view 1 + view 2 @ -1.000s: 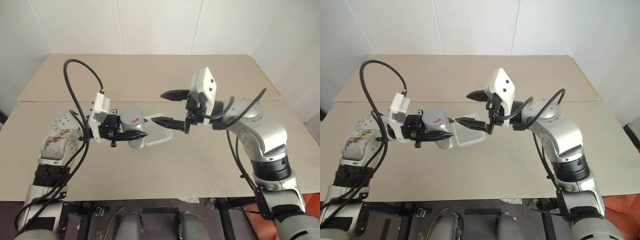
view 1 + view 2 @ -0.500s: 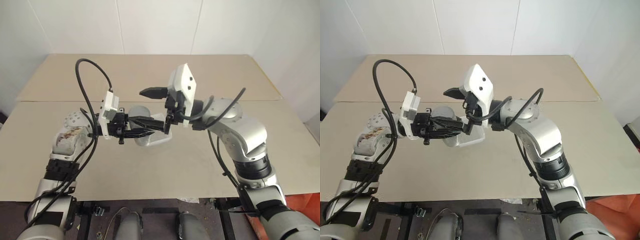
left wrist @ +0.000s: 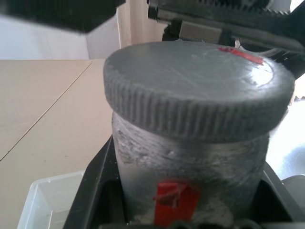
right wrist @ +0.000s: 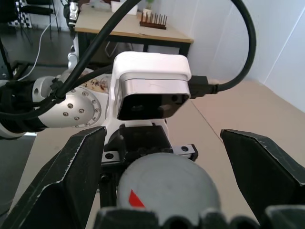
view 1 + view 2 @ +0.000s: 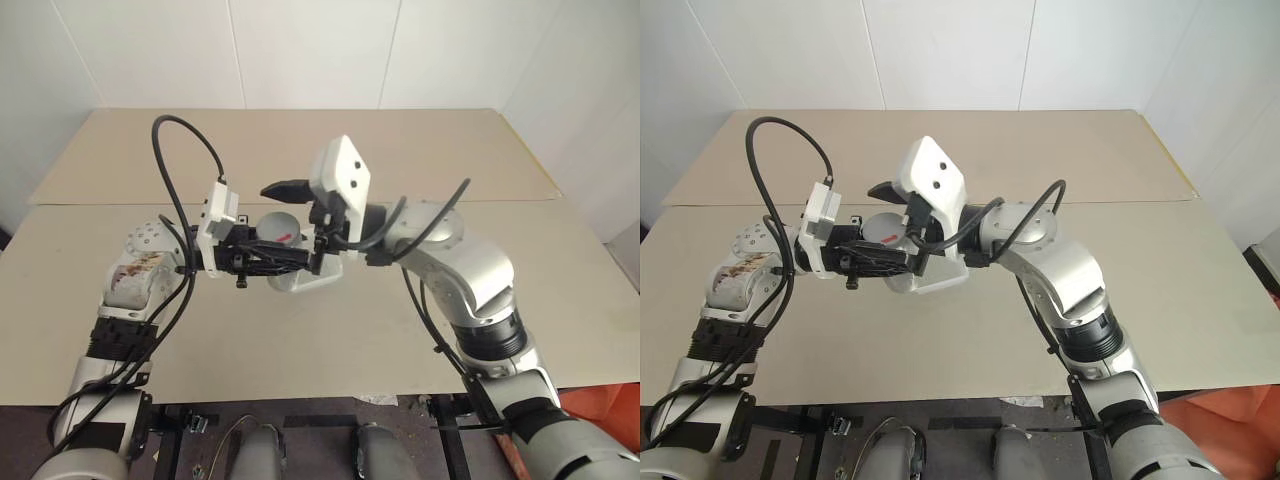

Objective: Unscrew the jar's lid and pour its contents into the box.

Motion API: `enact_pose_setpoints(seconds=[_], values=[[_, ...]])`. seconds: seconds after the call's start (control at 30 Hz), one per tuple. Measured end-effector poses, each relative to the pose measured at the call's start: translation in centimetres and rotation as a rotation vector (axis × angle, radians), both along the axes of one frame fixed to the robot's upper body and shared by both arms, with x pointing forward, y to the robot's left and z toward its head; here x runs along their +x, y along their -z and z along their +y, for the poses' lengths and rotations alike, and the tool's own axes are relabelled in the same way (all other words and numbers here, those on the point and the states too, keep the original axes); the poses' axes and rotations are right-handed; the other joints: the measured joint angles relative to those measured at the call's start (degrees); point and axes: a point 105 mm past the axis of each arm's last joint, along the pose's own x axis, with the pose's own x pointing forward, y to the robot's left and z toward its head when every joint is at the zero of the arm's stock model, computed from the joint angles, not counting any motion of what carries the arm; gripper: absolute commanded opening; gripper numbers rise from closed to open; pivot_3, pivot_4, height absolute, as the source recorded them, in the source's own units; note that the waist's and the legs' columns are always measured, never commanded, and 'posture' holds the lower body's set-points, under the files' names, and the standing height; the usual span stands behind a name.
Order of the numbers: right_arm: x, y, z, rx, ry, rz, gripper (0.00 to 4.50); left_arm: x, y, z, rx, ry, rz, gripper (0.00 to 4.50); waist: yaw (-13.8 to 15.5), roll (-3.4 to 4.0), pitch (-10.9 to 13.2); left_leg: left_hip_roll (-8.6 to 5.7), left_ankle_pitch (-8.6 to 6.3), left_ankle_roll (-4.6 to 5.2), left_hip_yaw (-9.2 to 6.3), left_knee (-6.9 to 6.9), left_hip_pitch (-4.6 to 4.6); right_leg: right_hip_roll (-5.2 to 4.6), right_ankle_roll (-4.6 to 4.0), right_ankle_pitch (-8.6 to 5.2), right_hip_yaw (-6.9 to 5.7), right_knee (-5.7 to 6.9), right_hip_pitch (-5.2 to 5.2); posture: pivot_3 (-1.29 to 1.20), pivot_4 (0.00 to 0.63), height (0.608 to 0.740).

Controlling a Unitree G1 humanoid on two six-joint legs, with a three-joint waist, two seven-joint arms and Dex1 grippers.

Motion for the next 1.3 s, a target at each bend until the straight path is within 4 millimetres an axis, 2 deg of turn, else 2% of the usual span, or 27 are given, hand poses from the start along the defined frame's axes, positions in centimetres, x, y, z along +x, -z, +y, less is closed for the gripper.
enact_pose_setpoints(seconds=[0.23,0.63,0.8,0.9,0.93,1.17,1.3], values=[[1.1,0.4,-0.2,-0.007,0.053,0.024,4.48,0.1,0.0,0.2,0.004,-0.01,-0.001,1.93,0.0,0.0,0.0,0.0,0.0,0.0,0.0,-0.01,0.0,0.0,0.0,0.0,0.0,0.0,-0.01,0.0,0.15,0.74],[1.0,0.9,-1.5,-0.057,0.033,0.02,4.48,-0.2,0.1,1.7,0.033,-0.063,0.002,1.93,0.0,0.0,0.0,0.01,0.0,0.0,0.01,-0.01,0.0,0.0,0.0,0.0,0.0,-0.02,0.0,0.0,0.15,0.74],[1.1,1.1,-2.8,-0.069,0.045,0.019,4.48,-0.5,-0.1,2.6,0.037,-0.085,0.005,1.93,0.1,0.0,0.0,0.01,0.0,0.0,0.01,-0.01,0.01,0.0,0.0,0.0,0.0,-0.01,0.0,0.0,0.15,0.74],[3.3,0.6,-5.7,-0.052,0.19,0.019,4.48,-1.4,-0.4,2.3,0.033,-0.035,-0.012,1.93,0.4,0.0,0.0,-0.01,0.0,0.0,0.02,-0.01,0.0,-0.03,0.0,0.0,-0.01,-0.04,0.03,0.0,0.15,0.74],[3.5,0.5,-6.1,-0.047,0.208,0.018,4.48,-1.5,-0.4,2.3,0.035,-0.03,-0.016,1.93,0.4,0.0,0.0,0.0,0.0,0.0,0.02,-0.01,0.0,-0.02,0.0,0.0,-0.01,-0.04,0.02,0.0,0.15,0.74],[3.4,1.1,-6.4,-0.052,0.208,0.032,4.48,-1.6,-0.5,2.1,0.034,-0.028,-0.023,1.93,-0.2,0.0,0.0,0.02,0.0,0.0,0.03,-0.02,0.0,0.01,0.0,0.0,0.03,-0.02,-0.01,0.0,0.15,0.74],[2.7,0.8,-6.5,-0.064,0.177,0.011,4.48,-1.4,-0.4,1.8,0.011,-0.043,-0.019,1.93,0.1,0.0,0.0,0.01,0.0,0.0,0.03,-0.01,0.0,0.0,0.0,0.0,0.01,-0.04,0.01,0.0,0.15,0.74]])
